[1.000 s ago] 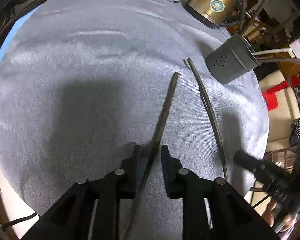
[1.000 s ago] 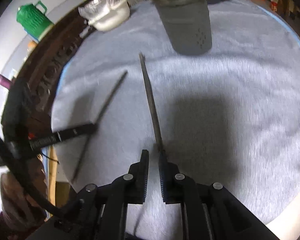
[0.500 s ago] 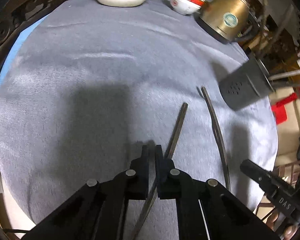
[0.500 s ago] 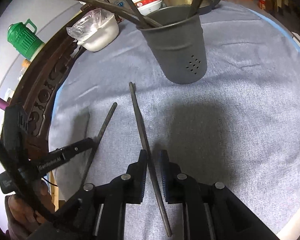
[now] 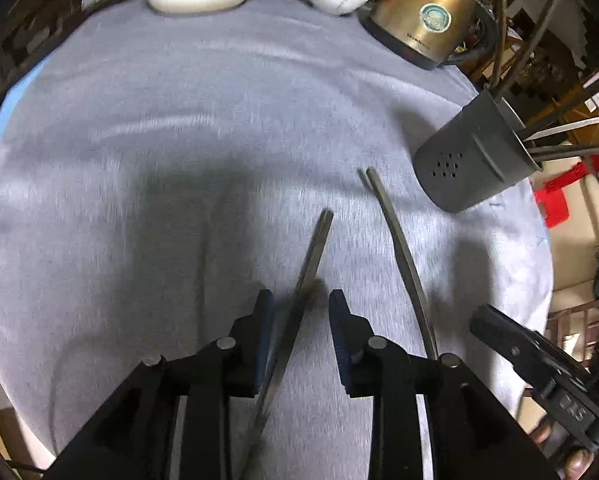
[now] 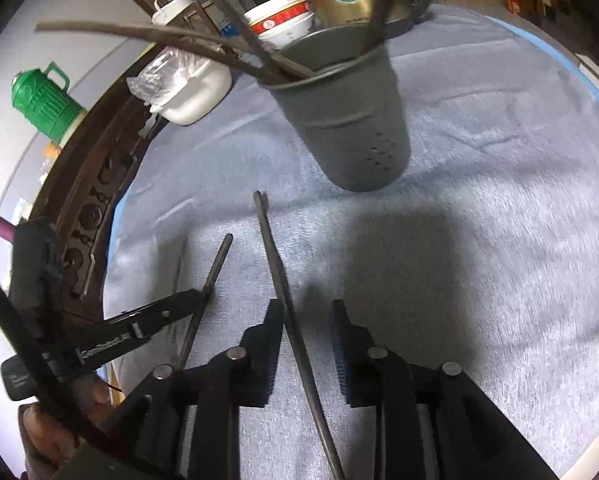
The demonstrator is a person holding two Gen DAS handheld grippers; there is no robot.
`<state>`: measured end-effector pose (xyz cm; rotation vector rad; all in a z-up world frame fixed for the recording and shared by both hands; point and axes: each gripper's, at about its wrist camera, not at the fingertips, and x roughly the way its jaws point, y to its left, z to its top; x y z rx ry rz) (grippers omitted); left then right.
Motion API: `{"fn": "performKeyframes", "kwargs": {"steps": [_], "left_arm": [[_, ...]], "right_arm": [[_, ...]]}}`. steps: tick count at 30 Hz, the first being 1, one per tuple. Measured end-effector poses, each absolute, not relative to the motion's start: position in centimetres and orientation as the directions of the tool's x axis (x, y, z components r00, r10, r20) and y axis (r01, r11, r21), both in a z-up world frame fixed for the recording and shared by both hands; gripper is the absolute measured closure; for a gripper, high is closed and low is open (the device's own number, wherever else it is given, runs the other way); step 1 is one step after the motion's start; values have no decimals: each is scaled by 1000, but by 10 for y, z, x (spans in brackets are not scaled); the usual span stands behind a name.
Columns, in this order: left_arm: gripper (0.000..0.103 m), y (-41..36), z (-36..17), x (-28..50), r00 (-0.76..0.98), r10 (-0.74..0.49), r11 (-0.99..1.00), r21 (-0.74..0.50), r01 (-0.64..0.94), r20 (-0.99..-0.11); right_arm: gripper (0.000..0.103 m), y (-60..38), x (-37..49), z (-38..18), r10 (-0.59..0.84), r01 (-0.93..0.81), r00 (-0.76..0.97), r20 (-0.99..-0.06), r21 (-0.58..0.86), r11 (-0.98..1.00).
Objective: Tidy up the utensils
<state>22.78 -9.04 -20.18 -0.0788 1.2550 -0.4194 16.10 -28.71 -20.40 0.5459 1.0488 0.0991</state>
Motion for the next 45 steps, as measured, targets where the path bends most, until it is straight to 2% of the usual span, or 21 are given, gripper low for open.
{"fn": "performKeyframes", "kwargs": {"steps": [2, 5, 10, 11, 18, 22, 24, 26, 31, 32, 33, 45], "left_arm": [[74, -89, -201, 229, 259, -346, 922, -276, 270, -902], [94, -89, -203, 236, 273, -337, 928, -270, 255, -901], [97, -84, -198, 238, 276, -350, 925, -284, 254, -895], [102, -82, -197, 238, 278, -353, 925, -288, 249, -893], [102, -73, -183, 257, 314, -373, 923, -316, 217, -873], [101, -77, -184, 252, 271, -385, 913, -320, 252, -882], [83, -85, -189, 249, 247, -379, 910, -312, 272, -892], [78, -93, -195, 249, 237, -369, 912, -300, 279, -899], [78, -100, -203, 253, 239, -366, 912, -296, 284, -899], [82, -101, -203, 254, 243, -367, 912, -296, 283, -898], [95, -101, -204, 255, 241, -364, 913, -294, 283, -900], [98, -87, -179, 262, 301, -394, 906, -312, 287, -868]], "right_arm": [[72, -292, 157, -204, 330, 184, 514, -792, 477, 859], [72, -298, 153, -204, 328, 193, 521, -788, 483, 854], [72, -297, 153, -201, 323, 174, 536, -780, 477, 862], [72, -297, 153, -201, 325, 169, 535, -780, 475, 863], [72, -282, 168, -200, 326, 134, 515, -792, 451, 882], [72, -277, 171, -199, 326, 131, 517, -791, 449, 884], [72, -278, 171, -200, 326, 138, 513, -794, 451, 882], [72, -280, 170, -202, 329, 149, 513, -793, 459, 876], [72, -286, 164, -201, 323, 157, 519, -791, 460, 874], [72, -287, 163, -201, 324, 159, 521, -790, 463, 872], [72, -289, 162, -201, 325, 161, 524, -787, 466, 870], [72, -291, 162, -198, 319, 158, 531, -785, 462, 873]]}}
